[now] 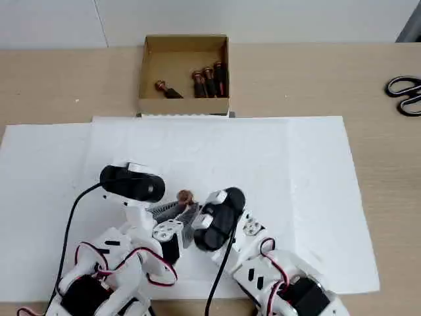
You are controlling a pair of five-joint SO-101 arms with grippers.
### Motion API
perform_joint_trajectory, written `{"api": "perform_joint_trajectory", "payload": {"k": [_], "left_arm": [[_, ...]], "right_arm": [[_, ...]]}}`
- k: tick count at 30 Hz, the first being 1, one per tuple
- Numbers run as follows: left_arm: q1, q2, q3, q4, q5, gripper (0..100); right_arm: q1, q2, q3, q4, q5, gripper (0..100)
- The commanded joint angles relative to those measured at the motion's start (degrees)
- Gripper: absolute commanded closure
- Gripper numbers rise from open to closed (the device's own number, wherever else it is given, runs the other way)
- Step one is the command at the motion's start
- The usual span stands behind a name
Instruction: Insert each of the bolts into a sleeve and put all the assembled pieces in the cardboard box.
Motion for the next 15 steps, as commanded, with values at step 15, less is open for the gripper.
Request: {"api": "perform_joint_trajectory", "payload": {"k": [15], "left_arm": [[-5.5, -0.1, -7.2, 6.1, -7.5, 78]], "right_arm": [[1.5, -0.3, -2.1, -2.2, 0.1, 99.6]]}}
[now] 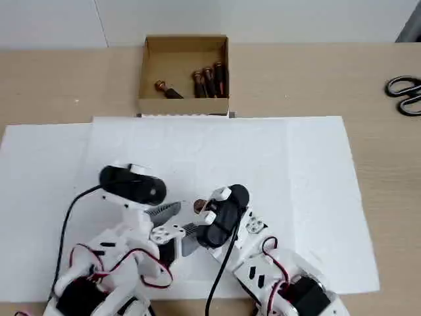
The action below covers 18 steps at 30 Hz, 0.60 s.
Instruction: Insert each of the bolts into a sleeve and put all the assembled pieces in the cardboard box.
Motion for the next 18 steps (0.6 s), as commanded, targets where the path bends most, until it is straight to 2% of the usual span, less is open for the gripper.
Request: {"api": "perform_joint_trajectory", "payload": {"k": [1, 5, 6, 12, 18], "left_arm": [[-4.3, -0.2, -4.4, 1.1, -3.1, 81], [-9.0, -0.3, -8.3, 0.7, -9.1, 98], [-9.7, -0.3, -8.7, 0.7, -10.4, 100], [-16.2, -0.4, -9.0, 1.0, -14.4, 99], [-29.6, -0.4, -0.9, 0.8, -16.7, 99]], "right_arm": [[2.1, -0.3, -2.2, -1.9, 0.1, 99.6], [7.7, -0.3, -4.1, -3.5, 0.1, 99.6], [9.1, -0.3, -4.6, -3.6, 0.1, 99.6], [15.2, -0.4, -6.2, -3.2, 0.0, 99.6], [21.4, -0.4, -7.0, -3.5, -0.1, 99.6]]}}
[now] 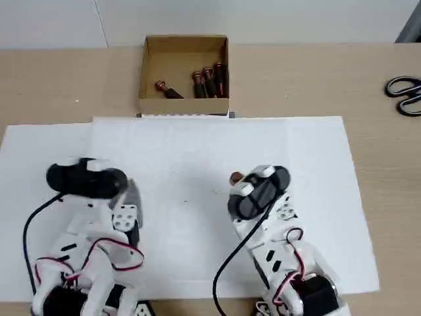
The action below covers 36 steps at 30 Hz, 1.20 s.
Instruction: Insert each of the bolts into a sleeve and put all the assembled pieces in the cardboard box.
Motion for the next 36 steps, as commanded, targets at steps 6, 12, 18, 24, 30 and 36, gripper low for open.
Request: {"api": "perform_joint_trajectory", "payload": {"k": [6, 12, 18, 24, 30, 36], "left_arm": [[-11.9, -0.2, 14.9, -3.3, -1.0, 99], [-11.5, -0.2, 23.5, -13.3, -0.9, 99], [-6.9, -0.2, 28.4, -18.4, -0.8, 99], [-3.5, -0.2, 29.3, -22.5, -0.5, 99], [-3.5, -0.2, 33.4, -27.3, -0.7, 99], [-3.3, -0.2, 33.5, -27.9, -0.8, 99]], "right_arm": [[8.0, 3.6, -8.8, -10.2, -2.6, 99.6], [8.7, 19.6, -17.9, -16.4, -6.0, 99.6], [8.7, 38.0, -29.9, -21.8, -10.5, 99.6], [8.7, 53.1, -41.2, -27.0, -10.5, 99.6], [8.7, 68.4, -53.4, -30.3, -10.5, 99.6], [8.5, 85.1, -68.8, -31.3, -10.4, 99.6]]}}
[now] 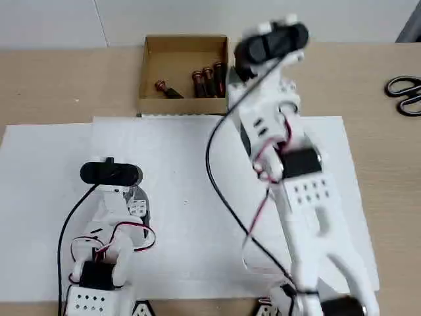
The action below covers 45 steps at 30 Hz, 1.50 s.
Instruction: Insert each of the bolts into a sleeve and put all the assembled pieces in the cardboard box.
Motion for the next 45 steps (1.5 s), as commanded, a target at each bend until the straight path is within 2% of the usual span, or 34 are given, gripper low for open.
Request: {"api": "perform_joint_trajectory", "payload": {"k": [1, 12, 23, 30, 36, 45], "left_arm": [[0.4, -0.6, -0.1, -1.4, -0.1, 99], [-0.2, -0.6, -0.1, -1.4, 0.3, 99], [-0.1, -0.6, -0.1, -1.4, 0.2, 99], [-0.1, -0.6, -0.1, -1.4, 0.2, 99], [-0.1, -0.6, -0.1, -1.4, 0.2, 99], [-0.1, -0.6, -0.1, -1.4, 0.2, 99]], "right_arm": [[0.3, 8.9, -12.7, -2.2, -0.5, 99.6], [0.1, 41.5, -44.3, -1.7, -0.4, 99.5], [-0.8, 64.4, -63.7, -2.1, -0.4, 99.5], [-0.9, 70.5, -67.3, -1.5, -0.4, 97.6], [-1.5, 71.6, -67.4, 4.5, -0.4, 77.3], [-1.5, 71.4, -68.1, 5.6, -0.4, 76.8]]}}
